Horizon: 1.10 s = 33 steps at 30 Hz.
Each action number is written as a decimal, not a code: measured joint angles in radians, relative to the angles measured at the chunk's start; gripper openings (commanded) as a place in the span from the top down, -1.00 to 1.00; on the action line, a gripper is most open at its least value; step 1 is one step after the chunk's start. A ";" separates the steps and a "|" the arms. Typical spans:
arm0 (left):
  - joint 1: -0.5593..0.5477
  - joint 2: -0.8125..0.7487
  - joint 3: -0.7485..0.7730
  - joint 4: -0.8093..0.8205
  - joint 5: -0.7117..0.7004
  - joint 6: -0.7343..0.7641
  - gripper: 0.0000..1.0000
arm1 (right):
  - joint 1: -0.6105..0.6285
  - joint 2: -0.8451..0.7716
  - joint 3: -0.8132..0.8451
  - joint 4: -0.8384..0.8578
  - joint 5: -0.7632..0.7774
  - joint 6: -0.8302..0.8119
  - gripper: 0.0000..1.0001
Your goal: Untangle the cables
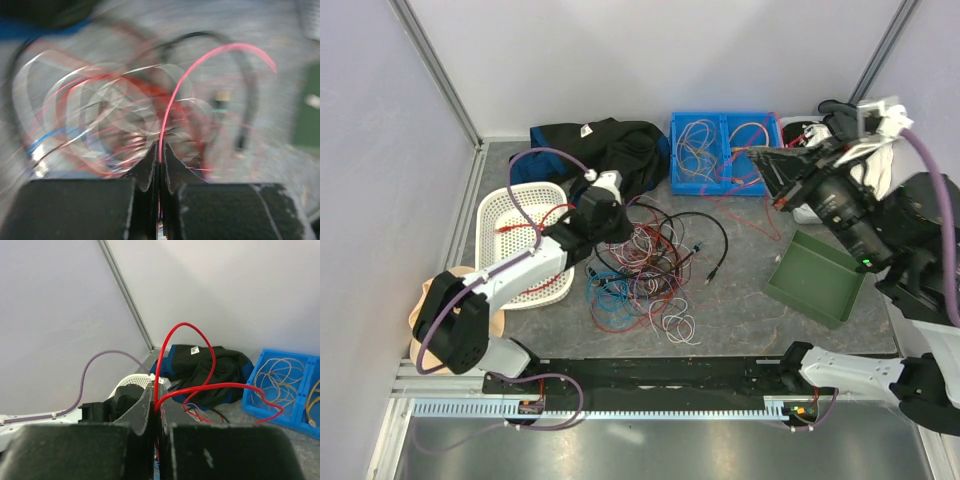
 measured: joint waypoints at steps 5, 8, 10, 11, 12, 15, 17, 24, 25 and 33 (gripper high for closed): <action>0.081 0.039 -0.036 -0.111 0.076 -0.080 0.97 | 0.000 -0.043 0.001 0.006 0.030 -0.004 1.00; 0.052 0.039 -0.044 -0.131 0.150 -0.096 0.96 | 0.000 -0.039 -0.018 0.029 0.043 -0.003 1.00; 0.031 0.039 -0.044 -0.131 0.170 -0.096 0.96 | 0.000 -0.026 -0.040 0.037 0.050 -0.003 1.00; 0.016 0.039 -0.044 -0.132 0.177 -0.096 0.94 | 0.000 -0.013 -0.051 0.039 0.053 -0.003 1.00; 0.000 0.039 -0.044 -0.134 0.182 -0.096 0.90 | 0.000 0.000 -0.059 0.041 0.055 -0.003 1.00; -0.039 0.005 -0.071 -0.137 0.177 -0.096 0.76 | 0.000 0.075 -0.096 0.051 0.062 -0.003 1.00; -0.041 -0.024 -0.089 -0.142 0.166 -0.096 0.96 | 0.000 0.089 -0.109 0.054 0.063 -0.004 1.00; -0.058 -0.338 -0.150 -0.194 0.074 -0.096 0.96 | 0.000 0.153 -0.150 0.108 0.069 -0.010 1.00; -0.061 -0.387 -0.150 -0.201 0.060 -0.096 0.96 | 0.000 0.166 -0.150 0.120 0.069 -0.010 1.00; -0.075 -0.747 -0.030 -0.391 -0.146 -0.092 0.96 | -0.002 0.341 -0.129 0.255 -0.007 0.007 1.00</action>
